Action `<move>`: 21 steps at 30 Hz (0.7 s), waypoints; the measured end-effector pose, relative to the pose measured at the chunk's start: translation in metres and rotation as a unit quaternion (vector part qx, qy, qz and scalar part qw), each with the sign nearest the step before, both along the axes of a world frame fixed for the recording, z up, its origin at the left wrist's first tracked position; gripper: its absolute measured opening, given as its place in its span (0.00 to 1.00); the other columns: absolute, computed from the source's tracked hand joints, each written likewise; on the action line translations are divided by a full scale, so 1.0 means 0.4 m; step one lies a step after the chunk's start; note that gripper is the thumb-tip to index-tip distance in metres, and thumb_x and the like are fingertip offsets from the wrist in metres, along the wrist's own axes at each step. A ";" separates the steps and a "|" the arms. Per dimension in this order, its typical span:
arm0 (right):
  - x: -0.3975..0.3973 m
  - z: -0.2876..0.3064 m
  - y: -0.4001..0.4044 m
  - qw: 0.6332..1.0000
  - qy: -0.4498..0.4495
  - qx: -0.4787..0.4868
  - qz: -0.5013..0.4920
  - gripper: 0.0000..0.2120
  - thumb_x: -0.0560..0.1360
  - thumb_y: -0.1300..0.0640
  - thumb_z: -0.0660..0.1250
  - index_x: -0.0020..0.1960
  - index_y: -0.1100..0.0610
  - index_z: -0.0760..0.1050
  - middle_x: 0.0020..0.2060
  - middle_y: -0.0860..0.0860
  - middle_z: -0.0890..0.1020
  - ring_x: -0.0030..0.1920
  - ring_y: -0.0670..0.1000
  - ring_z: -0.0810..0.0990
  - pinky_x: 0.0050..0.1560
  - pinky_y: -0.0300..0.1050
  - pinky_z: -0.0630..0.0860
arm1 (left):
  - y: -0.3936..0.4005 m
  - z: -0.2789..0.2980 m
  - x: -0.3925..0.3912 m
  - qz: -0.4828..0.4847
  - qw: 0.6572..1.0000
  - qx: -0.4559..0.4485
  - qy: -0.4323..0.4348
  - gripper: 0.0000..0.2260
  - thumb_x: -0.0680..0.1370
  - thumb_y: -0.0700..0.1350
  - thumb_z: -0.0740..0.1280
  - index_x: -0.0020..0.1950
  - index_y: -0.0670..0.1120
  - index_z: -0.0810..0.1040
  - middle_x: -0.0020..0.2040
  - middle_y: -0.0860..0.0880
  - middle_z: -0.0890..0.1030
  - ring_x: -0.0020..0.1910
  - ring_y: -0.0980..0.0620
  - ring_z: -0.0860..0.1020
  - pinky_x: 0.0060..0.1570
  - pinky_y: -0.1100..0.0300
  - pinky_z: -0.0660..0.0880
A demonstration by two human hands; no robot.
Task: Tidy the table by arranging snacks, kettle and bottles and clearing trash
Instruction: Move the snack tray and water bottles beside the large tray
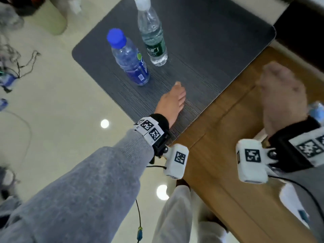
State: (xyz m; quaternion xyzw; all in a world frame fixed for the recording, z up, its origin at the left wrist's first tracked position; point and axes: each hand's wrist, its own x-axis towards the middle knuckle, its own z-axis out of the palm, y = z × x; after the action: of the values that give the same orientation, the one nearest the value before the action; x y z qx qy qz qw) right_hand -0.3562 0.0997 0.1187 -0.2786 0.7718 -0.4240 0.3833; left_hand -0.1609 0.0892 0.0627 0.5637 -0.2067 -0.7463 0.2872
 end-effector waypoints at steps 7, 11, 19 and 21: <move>0.108 -0.107 0.017 0.969 -0.096 0.125 0.189 0.25 0.80 0.57 0.66 0.77 0.53 0.70 0.72 0.46 0.76 0.71 0.44 0.74 0.77 0.48 0.67 | 0.037 -0.030 0.096 0.033 0.996 0.044 -0.073 0.23 0.85 0.51 0.53 0.75 0.38 0.65 0.75 0.42 0.69 0.74 0.46 0.68 0.74 0.53 0.63; 0.155 -0.137 0.021 0.950 -0.110 0.159 0.243 0.26 0.79 0.55 0.64 0.76 0.52 0.69 0.73 0.47 0.75 0.72 0.47 0.73 0.77 0.53 0.66 | 0.035 -0.042 0.137 0.055 0.991 0.057 -0.104 0.20 0.84 0.43 0.58 0.74 0.37 0.66 0.74 0.41 0.70 0.73 0.46 0.69 0.73 0.53 0.65; 0.160 -0.144 -0.006 0.951 -0.110 0.148 0.249 0.30 0.78 0.62 0.64 0.79 0.51 0.65 0.75 0.47 0.74 0.72 0.46 0.73 0.77 0.53 0.67 | 0.005 -0.032 0.090 -0.013 0.987 -0.024 -0.161 0.22 0.82 0.37 0.59 0.76 0.42 0.64 0.76 0.44 0.67 0.74 0.47 0.67 0.74 0.50 0.64; 0.165 -0.152 -0.012 0.950 -0.105 0.147 0.255 0.36 0.74 0.58 0.66 0.81 0.49 0.62 0.76 0.46 0.72 0.75 0.47 0.71 0.78 0.55 0.66 | -0.009 -0.023 0.077 -0.037 0.983 -0.048 -0.171 0.25 0.80 0.34 0.60 0.77 0.44 0.63 0.76 0.48 0.68 0.74 0.52 0.68 0.73 0.54 0.65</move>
State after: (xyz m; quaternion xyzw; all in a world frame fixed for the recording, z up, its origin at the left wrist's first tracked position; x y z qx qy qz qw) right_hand -0.2902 0.0950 0.0579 -0.3607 0.6841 -0.2211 0.5941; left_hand -0.1301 0.0855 0.0534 0.6608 -0.3095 -0.6378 0.2467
